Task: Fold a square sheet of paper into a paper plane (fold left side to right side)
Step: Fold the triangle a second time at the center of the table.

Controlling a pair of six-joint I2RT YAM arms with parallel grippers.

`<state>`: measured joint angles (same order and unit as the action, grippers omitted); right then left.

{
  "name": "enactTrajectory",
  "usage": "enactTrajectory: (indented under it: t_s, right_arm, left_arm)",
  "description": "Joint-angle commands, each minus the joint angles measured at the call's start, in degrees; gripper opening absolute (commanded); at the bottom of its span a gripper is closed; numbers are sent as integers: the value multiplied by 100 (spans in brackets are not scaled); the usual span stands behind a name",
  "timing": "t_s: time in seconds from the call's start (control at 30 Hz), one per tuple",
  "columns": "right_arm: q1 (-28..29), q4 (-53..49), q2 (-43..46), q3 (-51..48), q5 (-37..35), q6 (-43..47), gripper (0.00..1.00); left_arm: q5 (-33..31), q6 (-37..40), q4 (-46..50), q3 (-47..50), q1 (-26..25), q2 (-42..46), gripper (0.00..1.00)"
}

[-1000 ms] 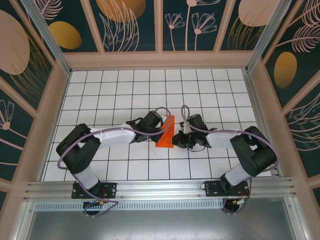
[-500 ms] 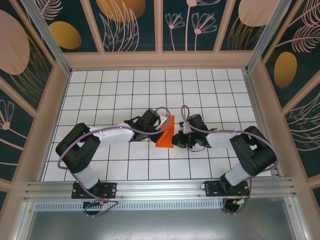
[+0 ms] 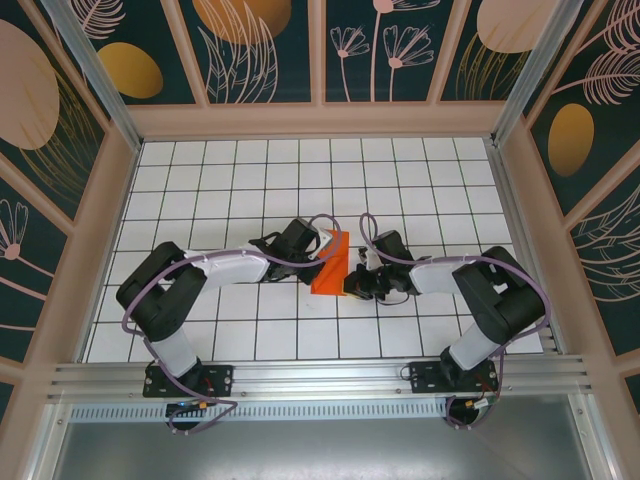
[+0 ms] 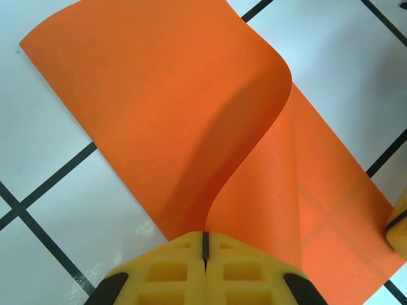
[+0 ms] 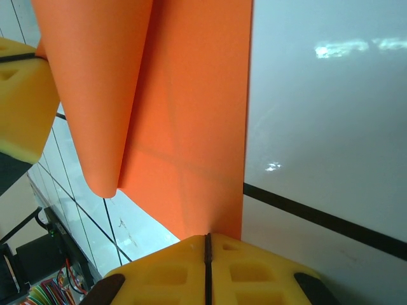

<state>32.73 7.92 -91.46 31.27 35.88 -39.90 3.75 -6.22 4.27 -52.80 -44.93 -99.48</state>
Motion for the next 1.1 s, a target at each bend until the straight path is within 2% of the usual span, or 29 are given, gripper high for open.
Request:
enactTrajectory:
  t_s: [0.0,1.07]
  right_arm:
    - [23,-345,-119,55,-134,82,10]
    - [30,-490,-108,73,-186,173,10]
  left_arm:
    - [-88,165,-5,-101,42,-146,0]
    - [-67,208,-58,-258,38,-517,0]
